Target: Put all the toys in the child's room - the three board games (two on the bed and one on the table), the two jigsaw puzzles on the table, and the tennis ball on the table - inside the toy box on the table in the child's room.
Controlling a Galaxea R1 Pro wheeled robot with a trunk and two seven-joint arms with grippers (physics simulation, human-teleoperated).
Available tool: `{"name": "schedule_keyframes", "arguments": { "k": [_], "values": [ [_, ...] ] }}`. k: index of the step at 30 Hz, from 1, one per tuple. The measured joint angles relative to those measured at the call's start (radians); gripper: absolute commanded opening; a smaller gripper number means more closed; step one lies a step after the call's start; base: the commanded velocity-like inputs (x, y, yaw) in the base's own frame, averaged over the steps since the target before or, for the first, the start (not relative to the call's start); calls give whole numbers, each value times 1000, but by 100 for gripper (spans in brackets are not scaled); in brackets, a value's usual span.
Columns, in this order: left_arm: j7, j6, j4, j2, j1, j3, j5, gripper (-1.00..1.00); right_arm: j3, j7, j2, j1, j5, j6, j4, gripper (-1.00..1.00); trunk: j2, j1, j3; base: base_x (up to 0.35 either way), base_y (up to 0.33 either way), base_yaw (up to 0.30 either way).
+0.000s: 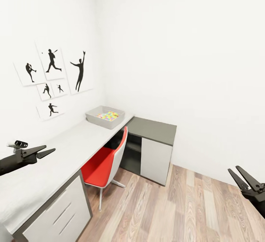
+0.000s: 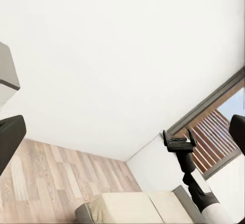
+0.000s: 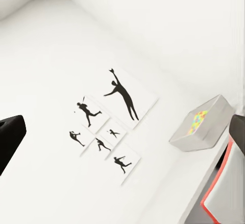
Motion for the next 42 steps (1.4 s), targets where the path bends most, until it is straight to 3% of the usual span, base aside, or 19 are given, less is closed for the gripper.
{"name": "schedule_keyframes", "arguments": {
  "k": [42],
  "values": [
    [0,0,0,-1,0,0,0,100,0,-1,-2,0,1,-1,26,100,-1,0,40,-44,6,-255]
  ]
}}
